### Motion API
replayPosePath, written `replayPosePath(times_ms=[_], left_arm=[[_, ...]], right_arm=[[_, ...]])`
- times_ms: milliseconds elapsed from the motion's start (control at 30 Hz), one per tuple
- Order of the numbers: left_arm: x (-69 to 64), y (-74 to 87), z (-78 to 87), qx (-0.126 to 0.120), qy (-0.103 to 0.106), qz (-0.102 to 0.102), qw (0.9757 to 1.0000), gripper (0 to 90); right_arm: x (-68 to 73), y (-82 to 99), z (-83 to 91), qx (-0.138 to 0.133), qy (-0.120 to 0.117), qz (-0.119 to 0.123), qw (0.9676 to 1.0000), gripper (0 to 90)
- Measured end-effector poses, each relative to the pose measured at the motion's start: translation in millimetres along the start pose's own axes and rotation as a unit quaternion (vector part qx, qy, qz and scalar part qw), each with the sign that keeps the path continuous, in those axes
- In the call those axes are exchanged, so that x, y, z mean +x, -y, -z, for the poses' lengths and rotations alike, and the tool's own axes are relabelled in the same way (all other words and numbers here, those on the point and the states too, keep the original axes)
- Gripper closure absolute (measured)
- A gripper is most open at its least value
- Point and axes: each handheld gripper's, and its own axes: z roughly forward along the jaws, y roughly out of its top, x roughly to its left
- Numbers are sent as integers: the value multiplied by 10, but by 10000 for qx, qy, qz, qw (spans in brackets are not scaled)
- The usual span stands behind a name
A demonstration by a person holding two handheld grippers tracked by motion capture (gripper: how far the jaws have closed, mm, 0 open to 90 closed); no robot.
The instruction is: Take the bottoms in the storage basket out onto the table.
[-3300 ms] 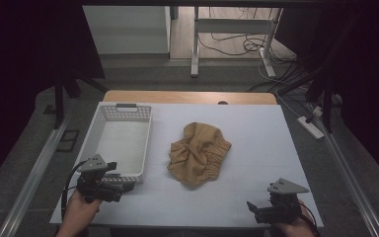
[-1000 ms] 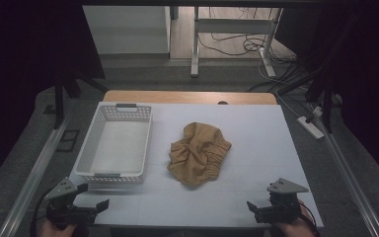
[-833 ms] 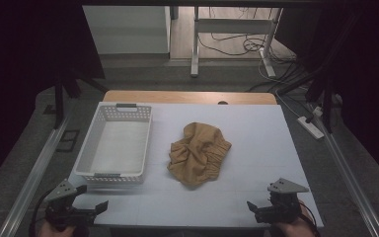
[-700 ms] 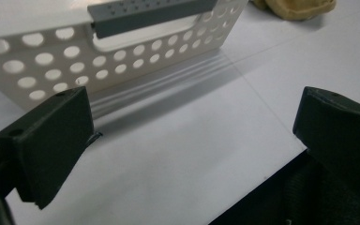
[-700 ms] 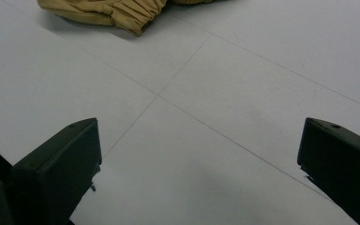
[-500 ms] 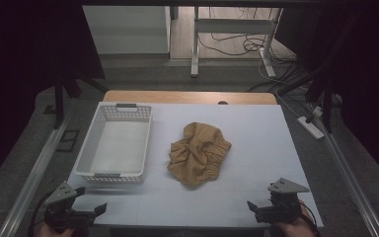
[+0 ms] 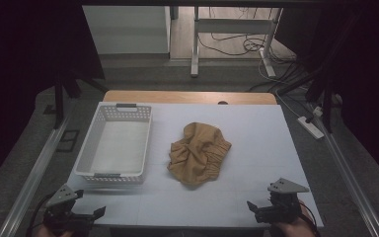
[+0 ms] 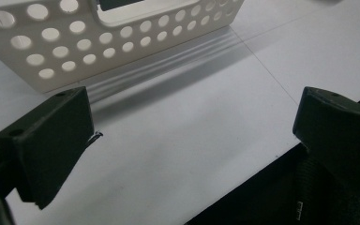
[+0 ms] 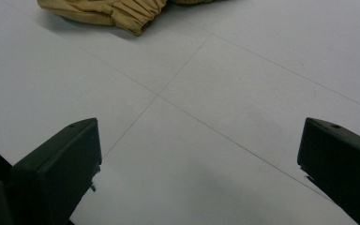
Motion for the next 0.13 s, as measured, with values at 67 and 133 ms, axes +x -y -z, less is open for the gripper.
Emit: replayPosePath(times_ms=[67,133], left_arm=[[0,-3,-7,20,2,1,10000,0],[2,-8,-12,26,10,20,10000,0]], right_arm=[[1,0,0,2,-1,6,10000,5],[1,2,-4,-4,1,18,10000,5]])
